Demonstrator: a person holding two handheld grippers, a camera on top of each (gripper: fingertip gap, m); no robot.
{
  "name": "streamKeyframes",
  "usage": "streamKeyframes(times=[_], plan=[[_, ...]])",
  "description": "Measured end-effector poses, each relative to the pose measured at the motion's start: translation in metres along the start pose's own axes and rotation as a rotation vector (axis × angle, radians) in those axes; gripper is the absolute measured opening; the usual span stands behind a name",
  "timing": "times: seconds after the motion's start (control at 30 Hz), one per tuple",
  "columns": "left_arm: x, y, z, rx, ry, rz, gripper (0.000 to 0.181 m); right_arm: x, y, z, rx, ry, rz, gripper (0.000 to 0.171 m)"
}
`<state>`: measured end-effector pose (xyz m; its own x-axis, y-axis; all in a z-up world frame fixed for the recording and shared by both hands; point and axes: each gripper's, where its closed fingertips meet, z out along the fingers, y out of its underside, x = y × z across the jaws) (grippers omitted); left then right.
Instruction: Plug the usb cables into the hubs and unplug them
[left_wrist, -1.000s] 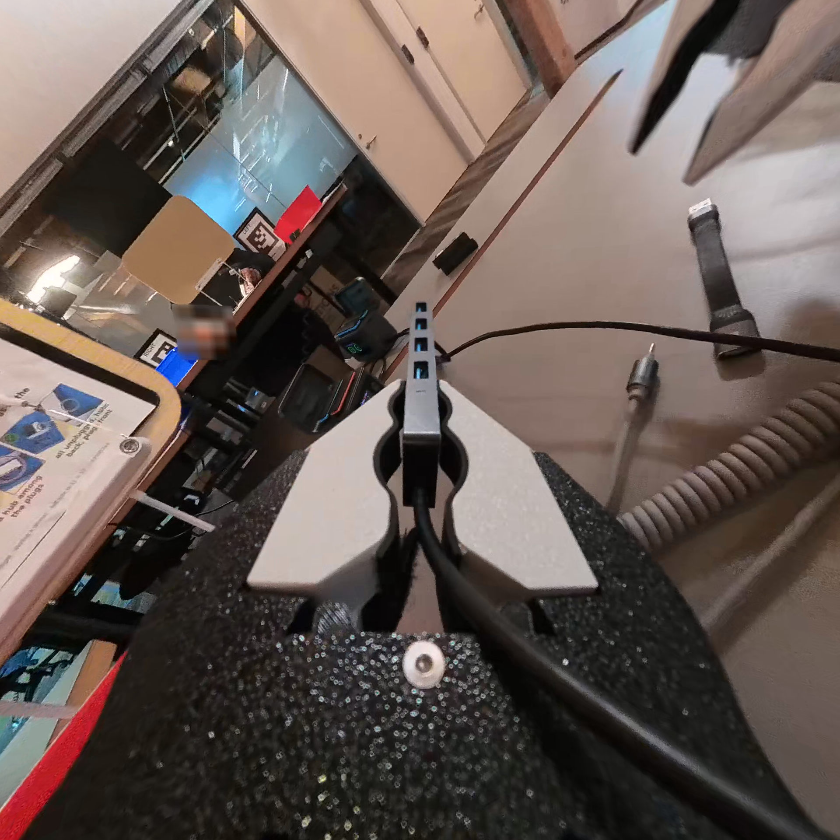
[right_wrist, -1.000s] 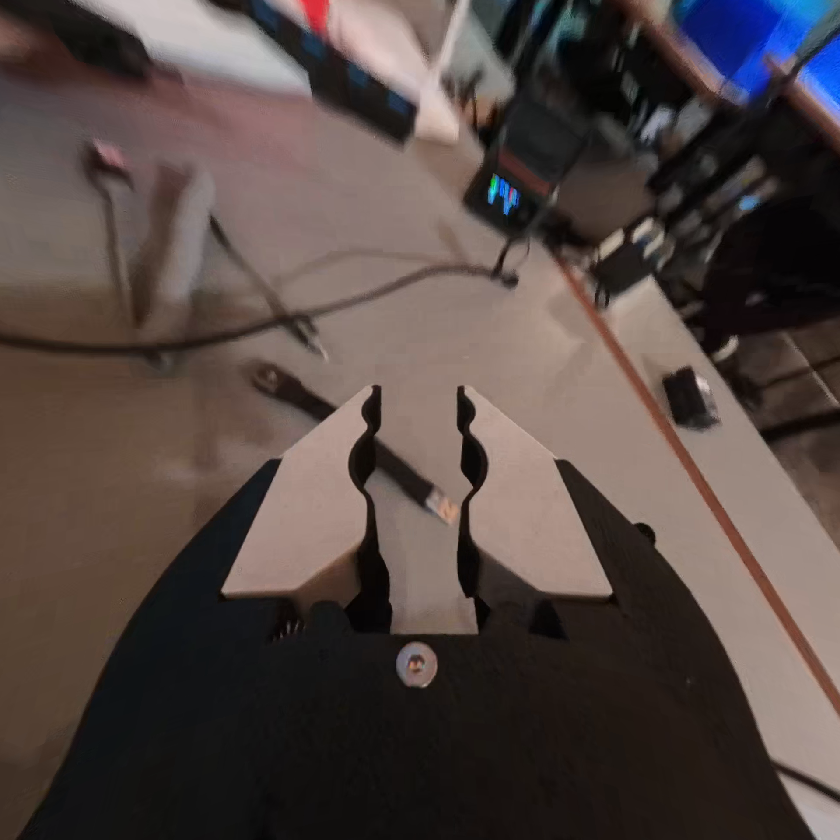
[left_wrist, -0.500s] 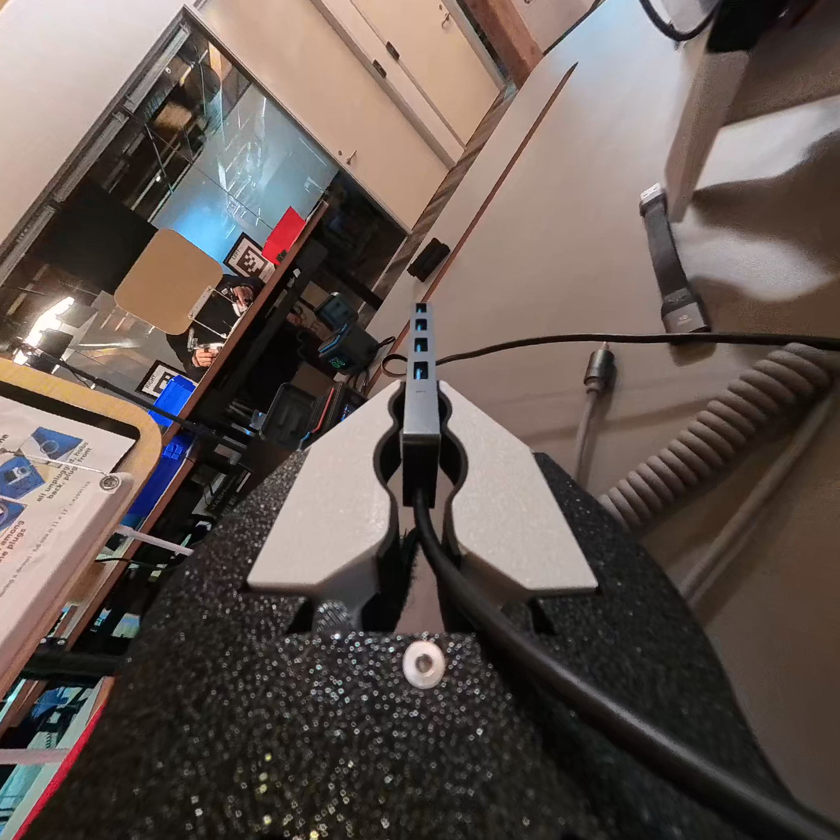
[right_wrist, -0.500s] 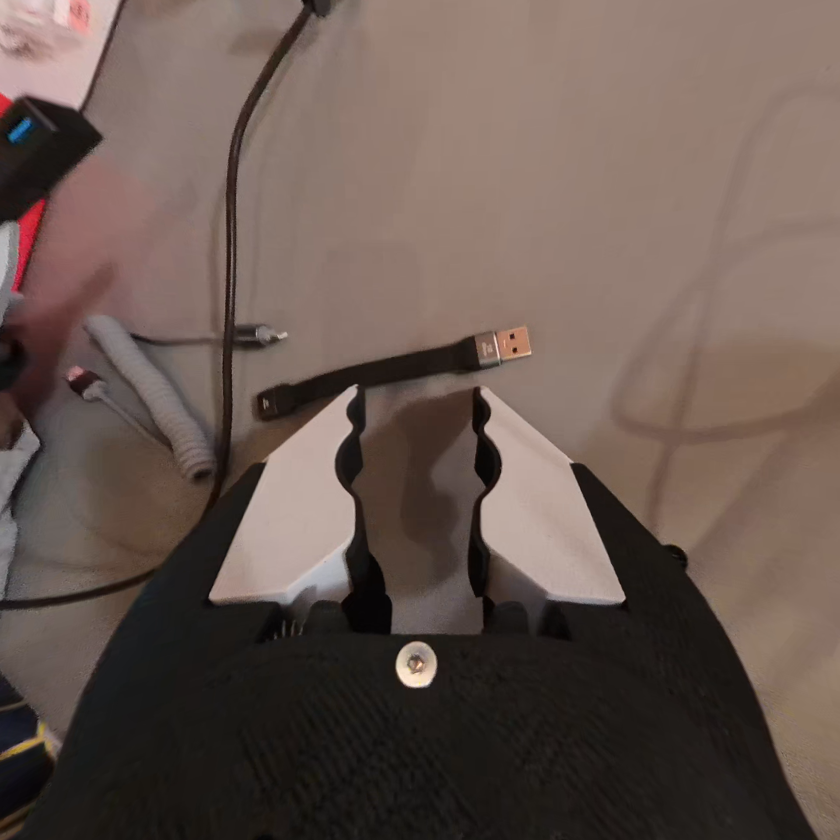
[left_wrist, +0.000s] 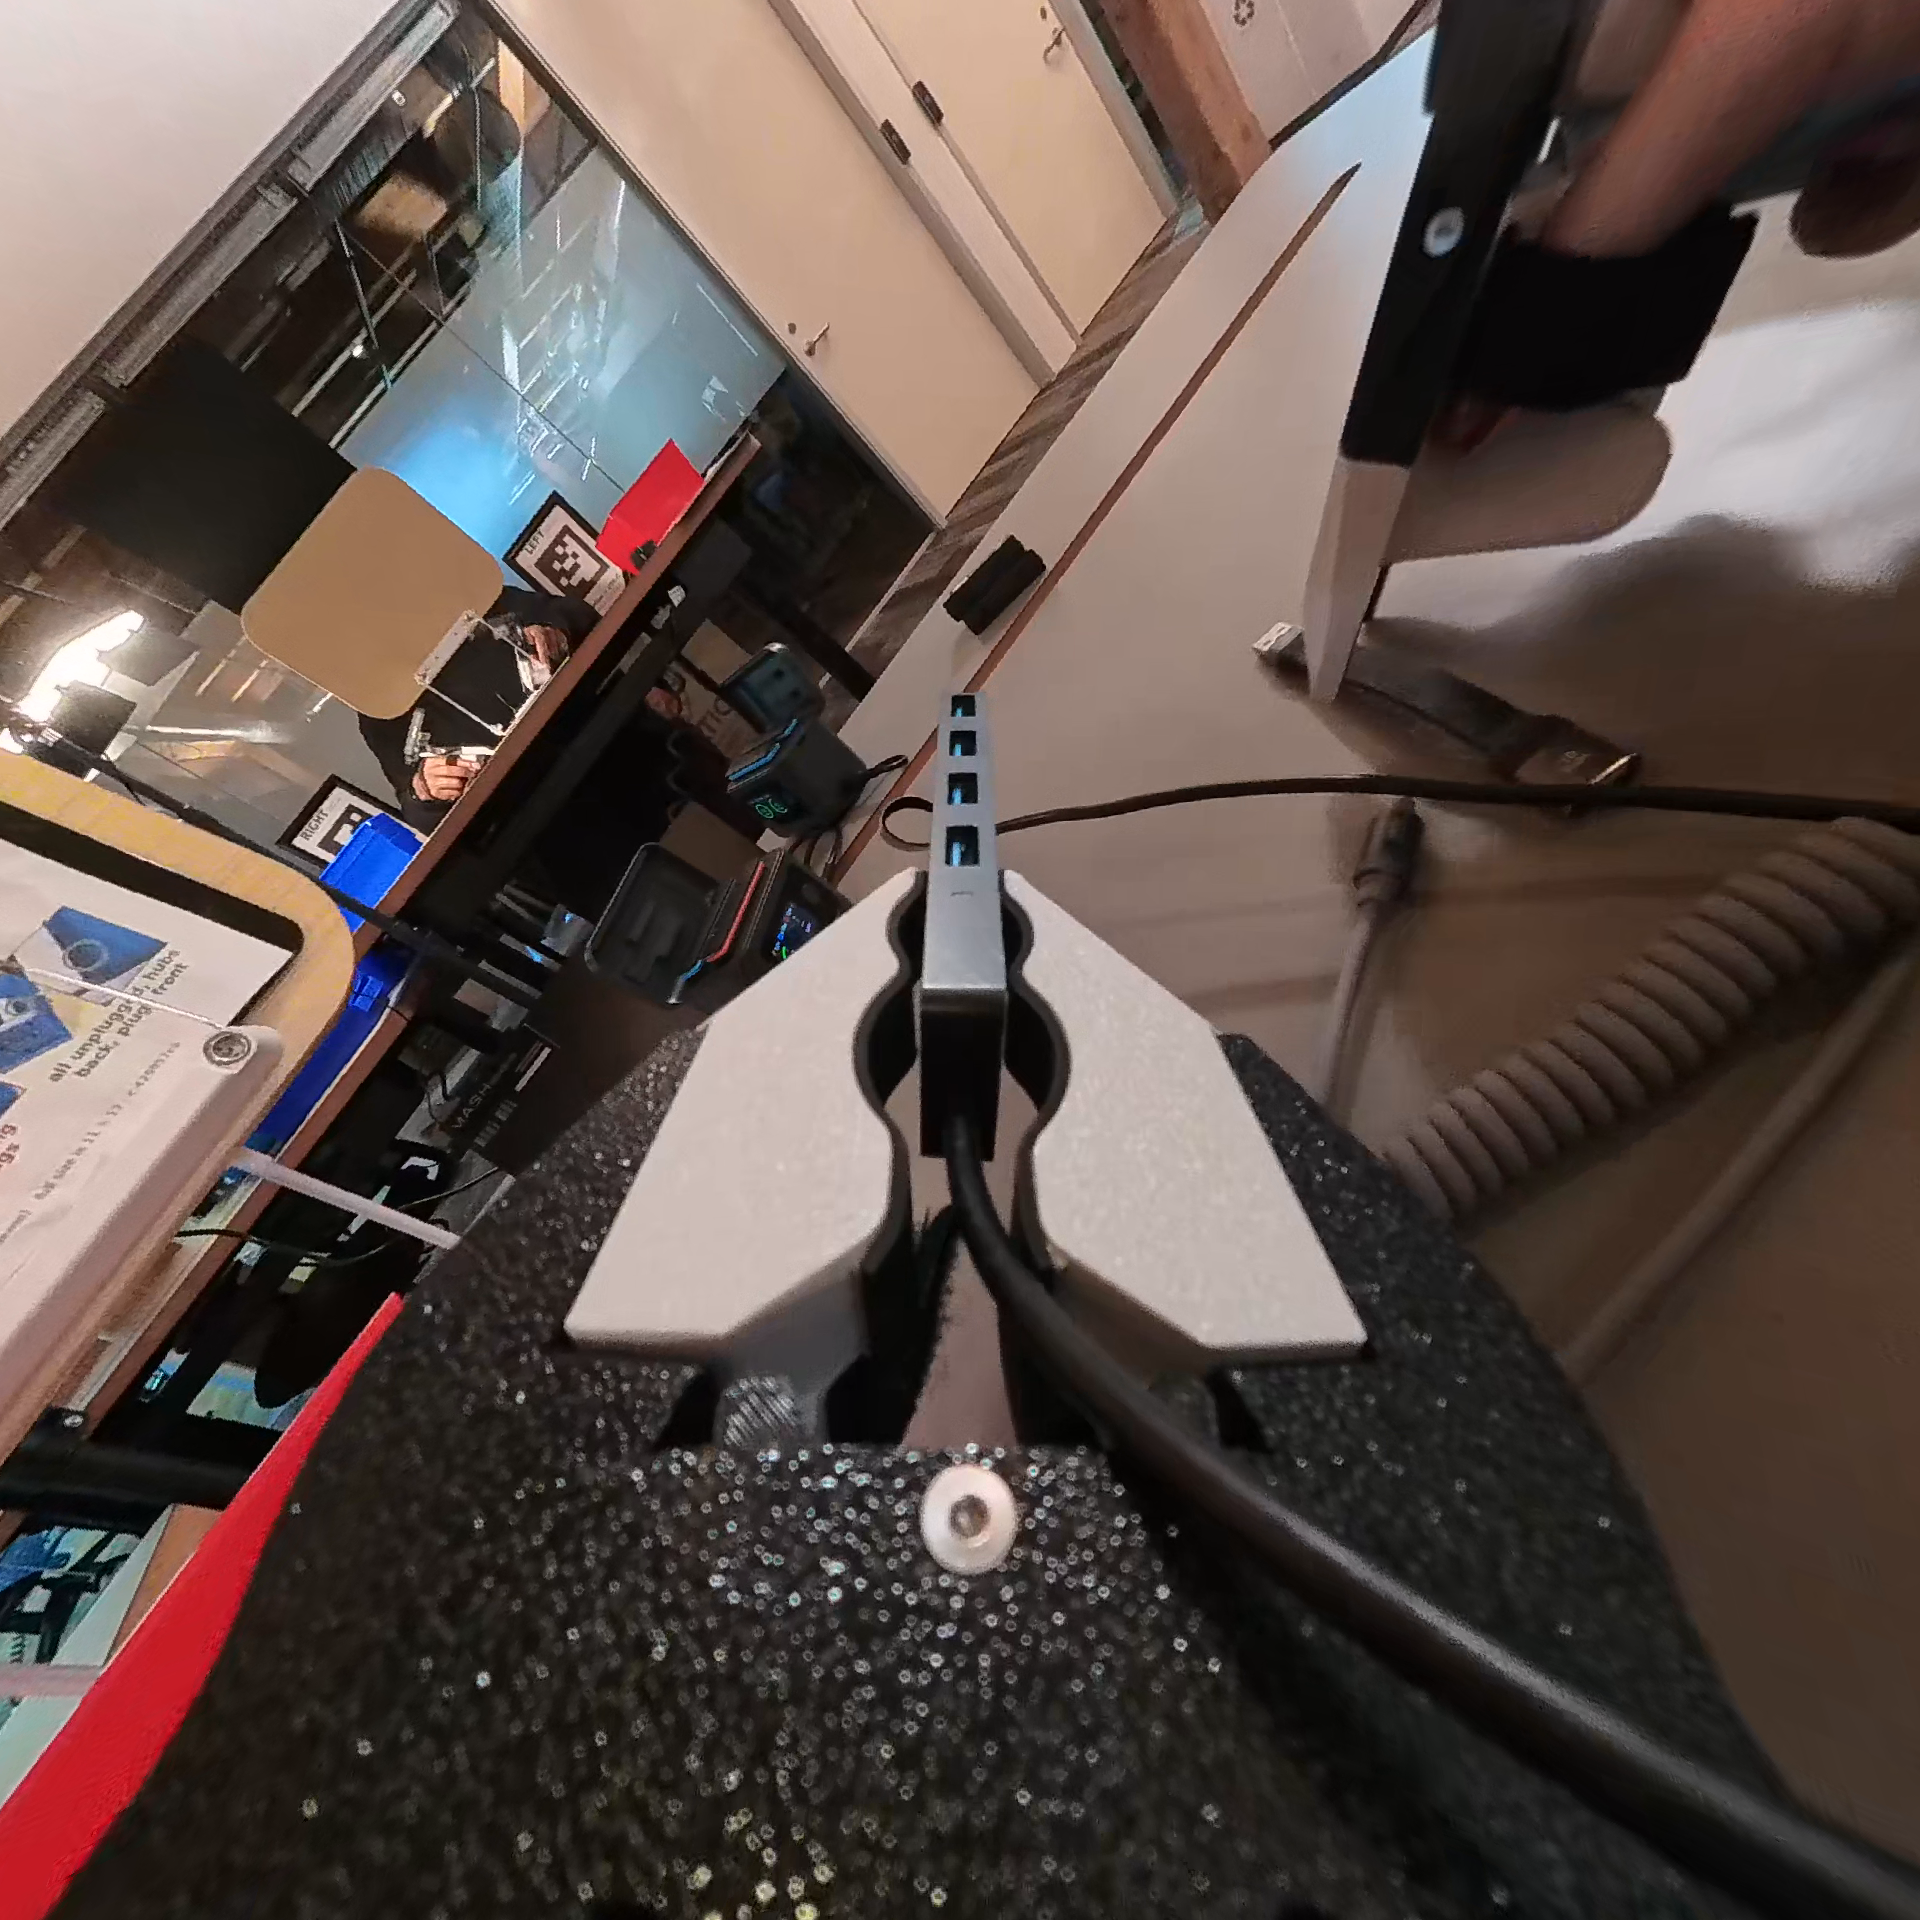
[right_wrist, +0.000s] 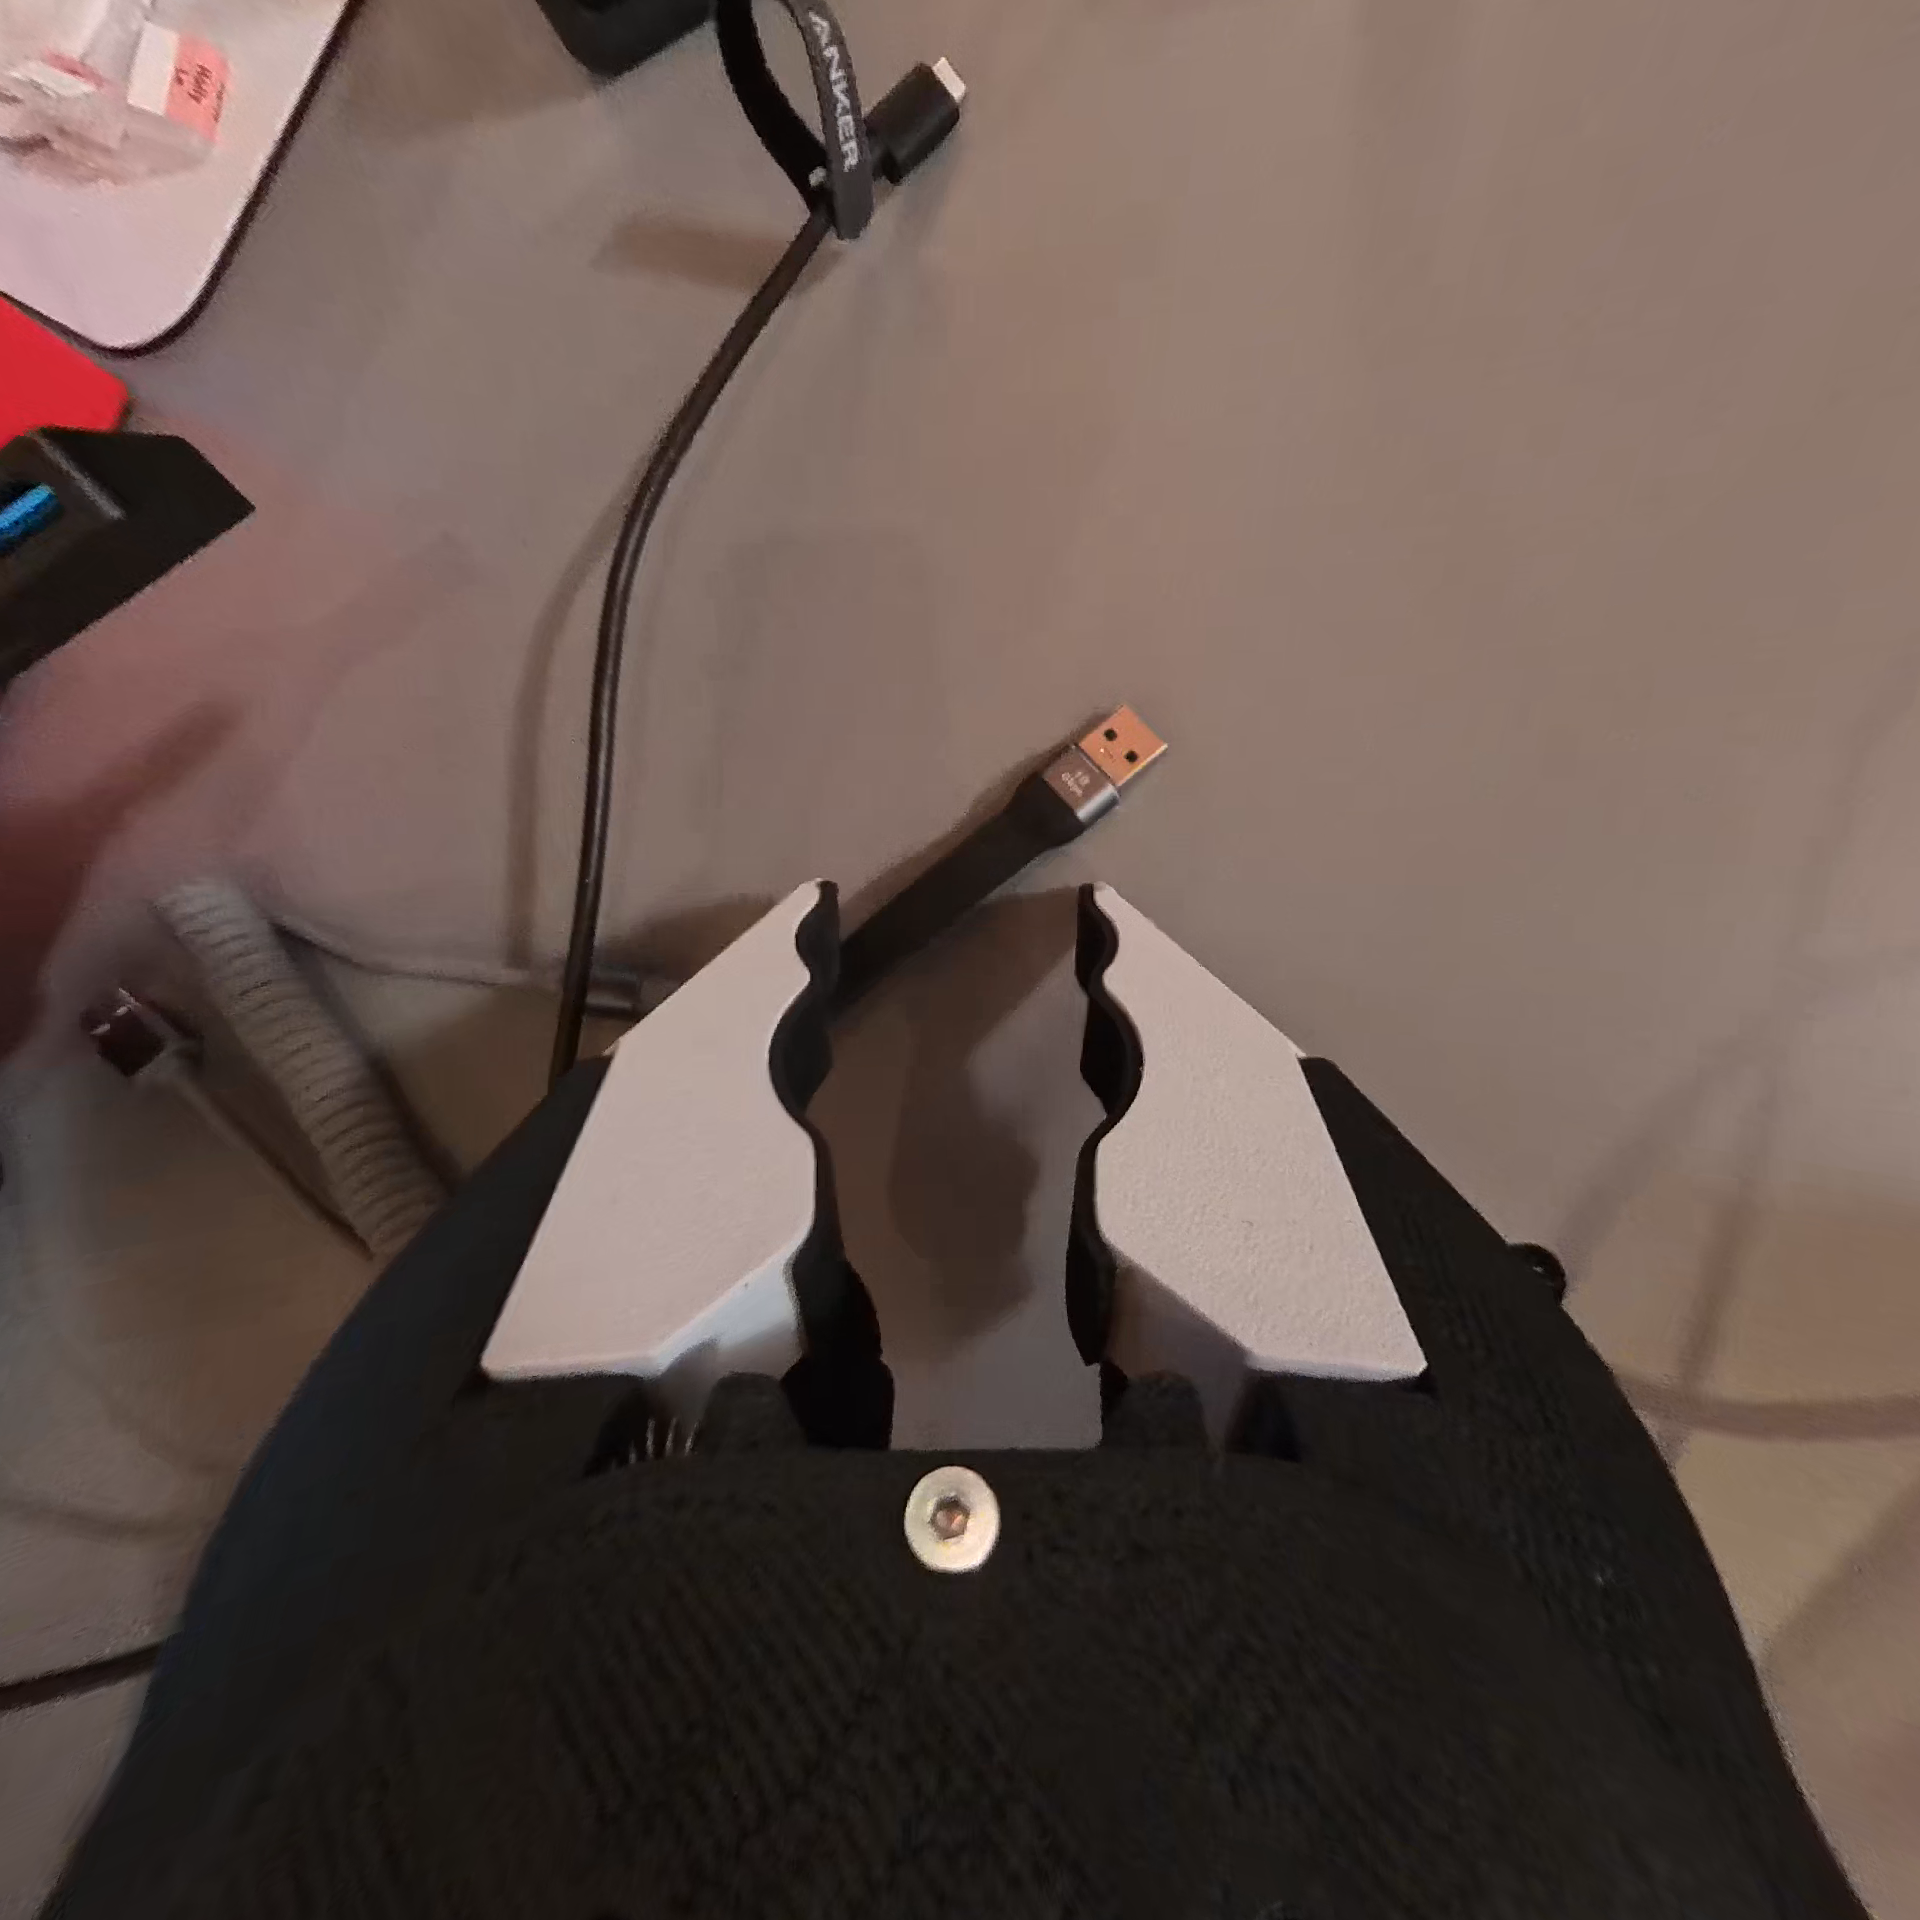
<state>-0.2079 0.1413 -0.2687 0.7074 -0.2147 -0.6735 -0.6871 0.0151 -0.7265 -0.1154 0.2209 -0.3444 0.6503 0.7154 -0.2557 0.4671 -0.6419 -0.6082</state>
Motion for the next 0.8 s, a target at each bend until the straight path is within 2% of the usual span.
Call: streamKeyframes(times=[0.1, 0.2, 0.37, 0.43, 0.5, 0.8], plan=[[0.0, 0.001, 0.0, -0.005, 0.004, -0.001, 0.009, 0.0, -0.003, 0.006, -0.005, 0.072, -0.022, 0.038], [0.0, 0.002, 0.0, -0.012, 0.006, 0.0, 0.009, -0.001, -0.003, 0.01, -0.027, 0.143, -0.13, 0.022], [-0.003, 0.002, -0.001, -0.008, 0.002, -0.001, 0.009, -0.008, 0.011, -0.001, -0.161, 0.055, -0.421, 0.01], [-0.003, 0.002, -0.002, -0.008, 0.003, -0.002, 0.009, -0.007, 0.025, -0.013, -0.252, -0.001, -0.611, 0.01], [-0.003, 0.002, -0.001, -0.008, 0.009, -0.001, 0.009, 0.001, 0.032, -0.023, -0.308, 0.009, -0.708, 0.011], [-0.001, 0.003, -0.002, -0.013, 0.028, 0.005, 0.009, 0.005, 0.028, -0.019, -0.069, -0.007, -0.57, 0.036]])
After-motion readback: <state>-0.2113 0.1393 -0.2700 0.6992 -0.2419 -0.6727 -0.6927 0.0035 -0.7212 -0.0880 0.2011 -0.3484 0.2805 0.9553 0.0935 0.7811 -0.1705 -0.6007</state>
